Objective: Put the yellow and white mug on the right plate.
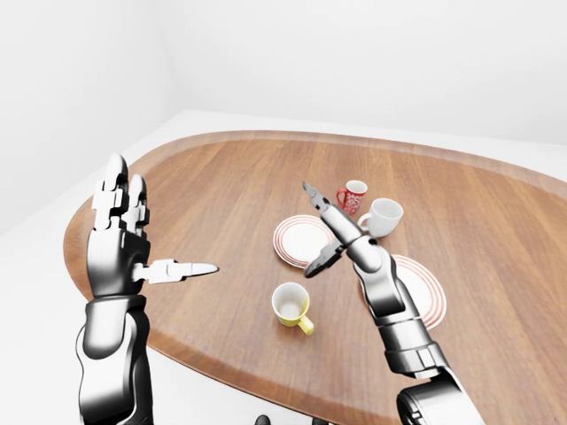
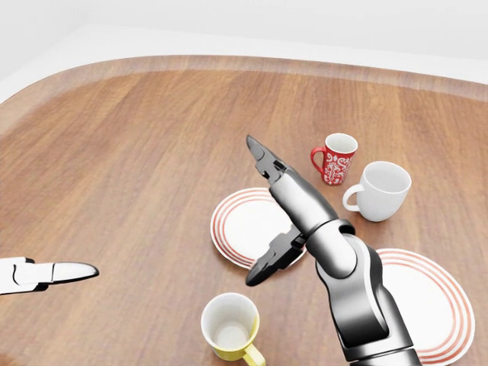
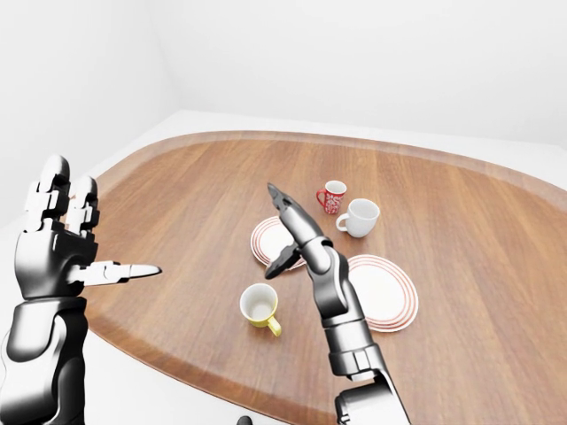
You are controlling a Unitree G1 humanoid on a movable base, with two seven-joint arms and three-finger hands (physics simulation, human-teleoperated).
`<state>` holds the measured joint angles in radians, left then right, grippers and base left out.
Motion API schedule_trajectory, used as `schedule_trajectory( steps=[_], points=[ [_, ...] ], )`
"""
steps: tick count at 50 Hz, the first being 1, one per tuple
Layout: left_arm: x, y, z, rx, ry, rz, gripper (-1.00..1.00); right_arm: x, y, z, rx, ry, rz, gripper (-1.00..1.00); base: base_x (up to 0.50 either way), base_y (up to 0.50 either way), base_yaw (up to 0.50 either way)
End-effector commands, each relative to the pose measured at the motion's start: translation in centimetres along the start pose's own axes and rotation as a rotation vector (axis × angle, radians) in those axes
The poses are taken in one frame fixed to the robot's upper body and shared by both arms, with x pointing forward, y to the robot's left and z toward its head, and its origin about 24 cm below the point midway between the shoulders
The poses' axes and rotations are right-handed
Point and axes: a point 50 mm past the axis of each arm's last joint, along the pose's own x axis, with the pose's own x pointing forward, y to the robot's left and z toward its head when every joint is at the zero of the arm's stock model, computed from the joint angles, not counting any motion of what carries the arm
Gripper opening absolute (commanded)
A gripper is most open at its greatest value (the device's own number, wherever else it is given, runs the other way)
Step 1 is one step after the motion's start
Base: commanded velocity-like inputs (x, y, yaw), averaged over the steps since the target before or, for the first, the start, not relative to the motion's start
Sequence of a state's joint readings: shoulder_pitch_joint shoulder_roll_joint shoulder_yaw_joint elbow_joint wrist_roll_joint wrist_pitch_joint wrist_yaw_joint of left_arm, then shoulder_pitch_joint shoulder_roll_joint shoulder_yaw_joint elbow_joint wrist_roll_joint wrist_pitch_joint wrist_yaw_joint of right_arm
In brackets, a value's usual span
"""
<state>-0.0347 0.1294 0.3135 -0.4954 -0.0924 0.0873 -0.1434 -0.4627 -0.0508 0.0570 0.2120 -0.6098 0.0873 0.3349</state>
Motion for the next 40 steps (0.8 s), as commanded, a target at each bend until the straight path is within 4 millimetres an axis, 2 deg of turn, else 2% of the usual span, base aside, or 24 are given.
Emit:
schedule_trajectory(
  steps=[1, 24, 40],
  points=[
    [0.1, 0.5, -0.6, 0.005, 0.024, 0.011, 1.0, -0.2, 1.2, 0.0, 0.001, 0.006, 0.033, 1.0, 0.0, 0.0, 0.0],
    [0.1, 0.5, -0.9, 0.006, 0.039, 0.014, 1.0, -1.3, 3.5, -0.4, -0.003, 0.022, 0.079, 1.0, 0.0, 0.0, 0.0],
    [0.1, 0.4, -0.7, 0.007, 0.029, 0.01, 1.0, -1.2, 5.8, -1.8, 0.006, 0.07, 0.103, 1.0, 0.0, 0.0, 0.0]
  ],
)
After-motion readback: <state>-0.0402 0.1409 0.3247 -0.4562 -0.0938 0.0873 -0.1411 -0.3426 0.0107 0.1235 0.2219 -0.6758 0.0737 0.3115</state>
